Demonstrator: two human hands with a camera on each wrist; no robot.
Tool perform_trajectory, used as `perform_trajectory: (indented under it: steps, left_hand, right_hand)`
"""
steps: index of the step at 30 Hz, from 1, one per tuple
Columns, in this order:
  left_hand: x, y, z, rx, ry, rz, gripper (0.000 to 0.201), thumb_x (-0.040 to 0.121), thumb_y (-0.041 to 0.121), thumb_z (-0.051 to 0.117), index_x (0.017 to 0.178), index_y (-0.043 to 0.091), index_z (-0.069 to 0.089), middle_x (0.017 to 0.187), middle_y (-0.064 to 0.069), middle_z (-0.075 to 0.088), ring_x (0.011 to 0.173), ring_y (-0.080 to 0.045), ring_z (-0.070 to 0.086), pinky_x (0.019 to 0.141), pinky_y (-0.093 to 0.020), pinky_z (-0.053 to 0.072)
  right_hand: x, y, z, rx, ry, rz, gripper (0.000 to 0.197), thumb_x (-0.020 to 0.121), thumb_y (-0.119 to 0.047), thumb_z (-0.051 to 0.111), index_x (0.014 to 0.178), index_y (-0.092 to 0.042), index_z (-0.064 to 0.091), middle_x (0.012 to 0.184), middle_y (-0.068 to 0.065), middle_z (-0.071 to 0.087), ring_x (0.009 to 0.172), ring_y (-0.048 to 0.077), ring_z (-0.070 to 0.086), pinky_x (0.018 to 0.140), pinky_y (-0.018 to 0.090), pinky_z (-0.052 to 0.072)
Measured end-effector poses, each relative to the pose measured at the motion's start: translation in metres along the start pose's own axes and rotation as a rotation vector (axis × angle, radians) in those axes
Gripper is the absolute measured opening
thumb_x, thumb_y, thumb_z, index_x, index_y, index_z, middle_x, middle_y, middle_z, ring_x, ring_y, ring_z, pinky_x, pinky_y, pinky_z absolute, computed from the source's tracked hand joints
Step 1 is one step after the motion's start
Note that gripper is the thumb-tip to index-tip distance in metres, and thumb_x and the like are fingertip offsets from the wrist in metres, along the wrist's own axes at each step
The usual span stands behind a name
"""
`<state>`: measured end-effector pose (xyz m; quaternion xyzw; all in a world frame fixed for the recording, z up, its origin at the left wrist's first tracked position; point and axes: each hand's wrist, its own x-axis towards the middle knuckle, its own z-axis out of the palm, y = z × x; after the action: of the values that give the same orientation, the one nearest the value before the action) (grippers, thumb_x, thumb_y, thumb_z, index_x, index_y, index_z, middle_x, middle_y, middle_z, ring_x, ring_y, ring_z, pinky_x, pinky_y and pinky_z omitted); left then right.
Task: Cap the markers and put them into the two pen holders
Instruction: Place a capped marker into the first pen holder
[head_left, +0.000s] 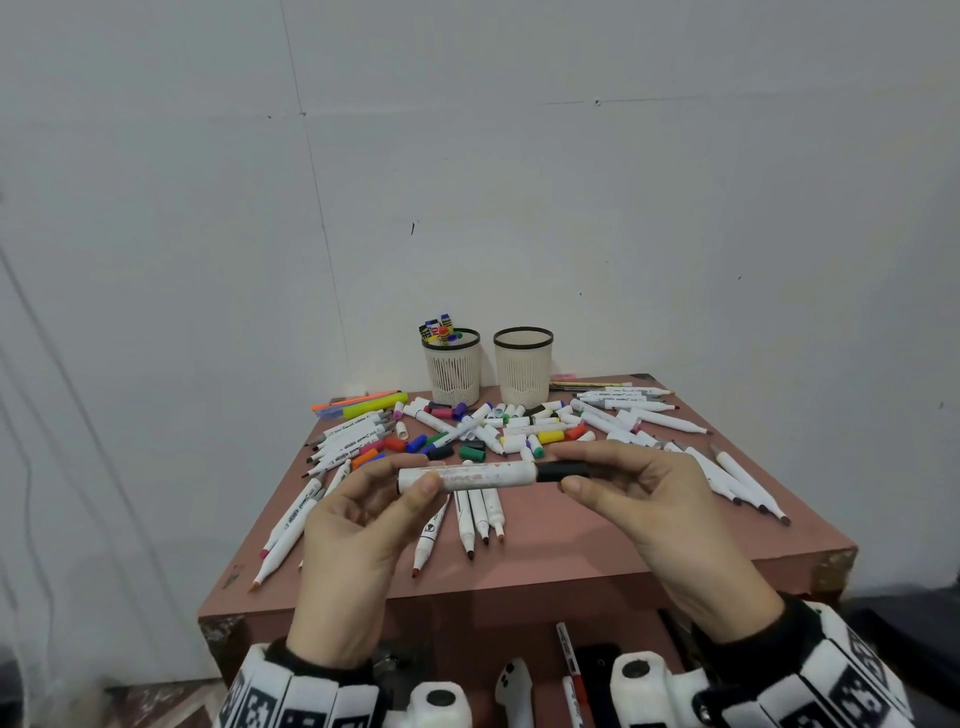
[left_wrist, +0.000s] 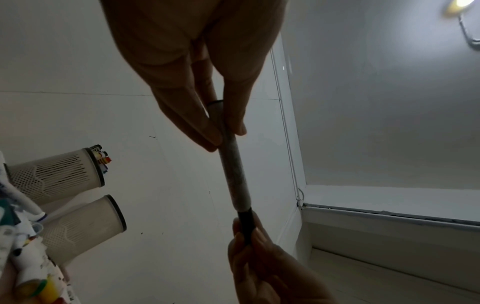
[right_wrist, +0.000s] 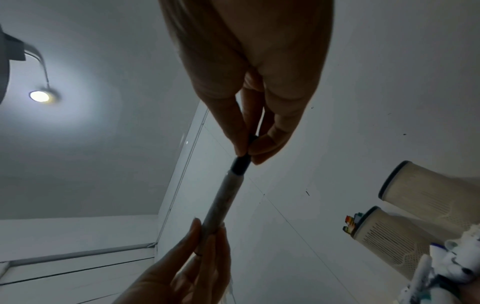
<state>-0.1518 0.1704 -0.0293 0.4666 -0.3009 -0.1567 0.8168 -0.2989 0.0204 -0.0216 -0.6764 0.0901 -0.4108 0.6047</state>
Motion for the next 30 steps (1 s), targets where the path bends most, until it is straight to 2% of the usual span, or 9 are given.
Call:
perform_trajectory:
  steps: [3, 5, 7, 10, 16, 20, 23, 27, 30]
  left_hand:
    - [-0.001, 0.005, 0.000, 0.107, -0.051, 0.026, 0.058, 0.043, 0.049, 0.089, 0.084, 0.012, 0.074, 0.088, -0.010, 0.074, 0.082, -0.019, 0.071, 0.066, -0.018, 0.054]
    - [0.000, 0.008, 0.001, 0.172, -0.096, 0.038, 0.034, 0.063, 0.030, 0.082, 0.086, 0.007, 0.074, 0.089, -0.008, 0.074, 0.084, -0.020, 0.071, 0.067, -0.017, 0.054]
    - [0.000, 0.011, 0.004, 0.235, -0.141, 0.042, 0.023, 0.066, 0.011, 0.073, 0.088, 0.004, 0.072, 0.086, -0.007, 0.074, 0.080, -0.017, 0.071, 0.067, -0.015, 0.053]
    - [0.000, 0.014, 0.011, 0.255, -0.168, 0.050, 0.017, 0.070, 0.001, 0.069, 0.087, 0.001, 0.071, 0.080, -0.007, 0.074, 0.073, -0.013, 0.072, 0.064, -0.013, 0.052]
    - [0.002, 0.022, 0.014, 0.333, -0.177, 0.134, 0.021, 0.061, 0.014, 0.073, 0.081, 0.006, 0.073, 0.074, -0.008, 0.073, 0.069, -0.014, 0.070, 0.063, -0.014, 0.051]
    - [0.004, 0.024, 0.012, 0.375, -0.205, 0.158, 0.019, 0.061, 0.014, 0.073, 0.078, 0.007, 0.073, 0.069, -0.008, 0.072, 0.061, -0.013, 0.068, 0.059, -0.015, 0.051]
    - [0.005, 0.023, 0.010, 0.388, -0.218, 0.147, 0.019, 0.062, 0.014, 0.072, 0.080, 0.008, 0.073, 0.074, -0.005, 0.074, 0.063, -0.014, 0.070, 0.060, -0.015, 0.051]
    - [0.010, 0.024, 0.006, 0.378, -0.237, 0.118, 0.021, 0.061, 0.012, 0.074, 0.082, 0.006, 0.073, 0.078, -0.006, 0.074, 0.072, -0.017, 0.072, 0.064, -0.015, 0.052]
    - [0.017, 0.026, 0.005, 0.333, -0.179, 0.158, 0.032, 0.057, 0.009, 0.077, 0.089, 0.005, 0.071, 0.084, -0.007, 0.074, 0.079, -0.015, 0.071, 0.068, -0.015, 0.053]
  right_hand:
    - [-0.001, -0.003, 0.001, -0.033, 0.014, -0.055, 0.028, 0.077, 0.011, 0.067, 0.094, -0.010, 0.073, 0.092, -0.003, 0.075, 0.091, 0.006, 0.069, 0.079, 0.012, 0.050]
    - [-0.002, -0.005, 0.001, -0.076, 0.009, -0.088, 0.030, 0.078, 0.011, 0.066, 0.093, -0.014, 0.072, 0.091, -0.007, 0.075, 0.087, 0.003, 0.068, 0.079, 0.012, 0.050]
    - [-0.004, -0.006, 0.003, -0.111, -0.007, -0.097, 0.031, 0.080, 0.009, 0.065, 0.094, -0.017, 0.072, 0.087, -0.008, 0.074, 0.080, 0.003, 0.067, 0.076, 0.013, 0.050]
    - [-0.005, -0.004, 0.007, -0.138, 0.008, -0.111, 0.028, 0.083, 0.007, 0.063, 0.095, -0.016, 0.072, 0.078, -0.004, 0.071, 0.069, 0.005, 0.063, 0.069, 0.013, 0.049]
    - [-0.004, -0.001, 0.008, -0.217, 0.024, -0.101, 0.025, 0.086, 0.004, 0.062, 0.092, -0.017, 0.073, 0.071, 0.000, 0.068, 0.060, 0.006, 0.059, 0.060, 0.014, 0.046]
    - [0.000, -0.003, 0.007, -0.161, -0.030, -0.015, 0.023, 0.088, 0.003, 0.058, 0.090, -0.016, 0.072, 0.060, 0.003, 0.063, 0.051, 0.006, 0.053, 0.052, 0.013, 0.042]
    - [0.002, -0.001, 0.005, -0.163, -0.052, 0.033, 0.019, 0.088, 0.001, 0.058, 0.091, -0.013, 0.072, 0.056, 0.001, 0.061, 0.050, 0.006, 0.052, 0.051, 0.014, 0.042]
    - [0.005, -0.005, 0.002, -0.185, -0.146, 0.056, 0.017, 0.087, 0.000, 0.061, 0.092, -0.013, 0.072, 0.065, 0.009, 0.066, 0.056, 0.012, 0.058, 0.055, 0.015, 0.045]
    - [0.011, -0.011, -0.002, -0.220, -0.207, 0.021, 0.017, 0.085, 0.001, 0.064, 0.094, -0.013, 0.070, 0.075, 0.014, 0.069, 0.064, 0.014, 0.063, 0.061, 0.017, 0.047]
